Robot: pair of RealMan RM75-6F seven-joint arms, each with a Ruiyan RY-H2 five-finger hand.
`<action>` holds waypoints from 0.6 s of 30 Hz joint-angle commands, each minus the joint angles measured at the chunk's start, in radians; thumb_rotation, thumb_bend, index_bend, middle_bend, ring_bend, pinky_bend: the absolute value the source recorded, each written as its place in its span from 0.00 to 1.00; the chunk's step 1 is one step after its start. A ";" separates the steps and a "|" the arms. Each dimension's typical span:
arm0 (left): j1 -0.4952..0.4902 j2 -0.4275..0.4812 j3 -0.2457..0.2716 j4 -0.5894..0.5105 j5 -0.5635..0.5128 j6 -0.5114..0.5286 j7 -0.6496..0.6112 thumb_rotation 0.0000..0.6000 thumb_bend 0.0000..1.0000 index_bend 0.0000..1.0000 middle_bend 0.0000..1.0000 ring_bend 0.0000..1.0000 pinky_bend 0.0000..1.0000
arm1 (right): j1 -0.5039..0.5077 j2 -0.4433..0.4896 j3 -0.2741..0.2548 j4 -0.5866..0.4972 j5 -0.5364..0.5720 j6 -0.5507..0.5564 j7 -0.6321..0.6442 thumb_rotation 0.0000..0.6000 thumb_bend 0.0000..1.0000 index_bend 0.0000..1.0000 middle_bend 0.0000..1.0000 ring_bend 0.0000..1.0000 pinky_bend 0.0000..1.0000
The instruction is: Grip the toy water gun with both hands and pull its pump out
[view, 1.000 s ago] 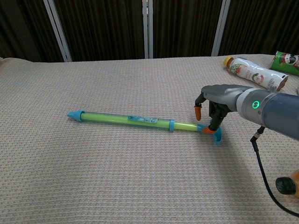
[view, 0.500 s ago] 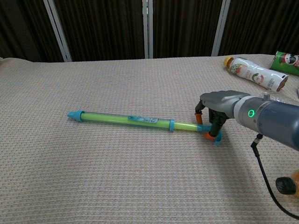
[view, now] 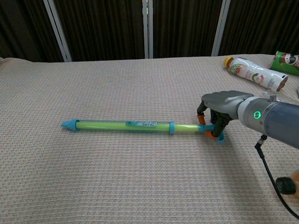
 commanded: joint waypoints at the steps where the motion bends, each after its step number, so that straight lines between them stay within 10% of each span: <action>1: -0.032 -0.024 -0.013 0.024 0.012 -0.029 -0.007 1.00 0.00 0.14 0.63 0.52 0.52 | -0.001 0.004 -0.004 -0.007 -0.002 0.004 -0.004 1.00 0.38 0.64 1.00 1.00 1.00; 7: -0.168 -0.125 -0.051 0.117 0.025 -0.179 -0.022 1.00 0.00 0.29 0.87 0.78 0.97 | 0.001 0.017 -0.003 -0.033 0.034 0.018 -0.033 1.00 0.39 0.64 1.00 1.00 1.00; 18: -0.345 -0.233 -0.094 0.137 -0.090 -0.416 0.051 1.00 0.14 0.35 0.92 0.82 1.00 | 0.007 0.042 0.009 -0.073 0.085 0.031 -0.048 1.00 0.41 0.65 1.00 1.00 1.00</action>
